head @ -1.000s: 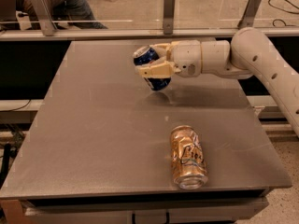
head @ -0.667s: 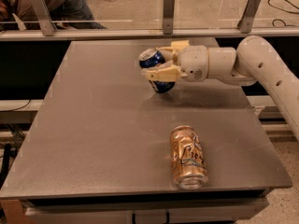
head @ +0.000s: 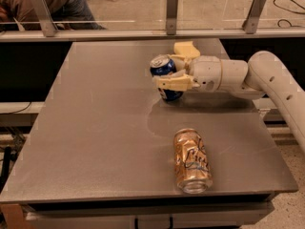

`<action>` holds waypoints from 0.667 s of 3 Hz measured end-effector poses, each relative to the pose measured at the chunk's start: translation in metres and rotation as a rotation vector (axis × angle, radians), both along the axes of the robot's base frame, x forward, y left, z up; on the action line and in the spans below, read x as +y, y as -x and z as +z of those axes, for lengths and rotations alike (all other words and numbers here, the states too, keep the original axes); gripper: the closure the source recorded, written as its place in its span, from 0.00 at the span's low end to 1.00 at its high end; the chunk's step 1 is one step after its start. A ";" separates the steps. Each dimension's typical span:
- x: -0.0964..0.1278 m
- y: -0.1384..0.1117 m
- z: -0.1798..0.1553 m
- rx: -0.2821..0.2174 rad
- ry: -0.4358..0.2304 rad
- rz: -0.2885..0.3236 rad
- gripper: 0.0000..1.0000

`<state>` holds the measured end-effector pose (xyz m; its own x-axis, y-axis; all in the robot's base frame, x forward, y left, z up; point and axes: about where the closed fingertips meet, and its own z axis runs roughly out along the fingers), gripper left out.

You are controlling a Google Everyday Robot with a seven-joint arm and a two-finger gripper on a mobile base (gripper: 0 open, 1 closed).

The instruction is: Place pepsi can upright

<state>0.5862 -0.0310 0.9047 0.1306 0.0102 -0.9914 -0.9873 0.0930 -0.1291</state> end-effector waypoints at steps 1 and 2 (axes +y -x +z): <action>-0.010 0.007 -0.005 0.003 -0.015 -0.005 0.36; -0.019 0.015 -0.009 0.009 -0.018 -0.019 0.13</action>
Offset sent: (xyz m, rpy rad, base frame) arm -0.0238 -0.0389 -0.0152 0.0203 0.0184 -0.0519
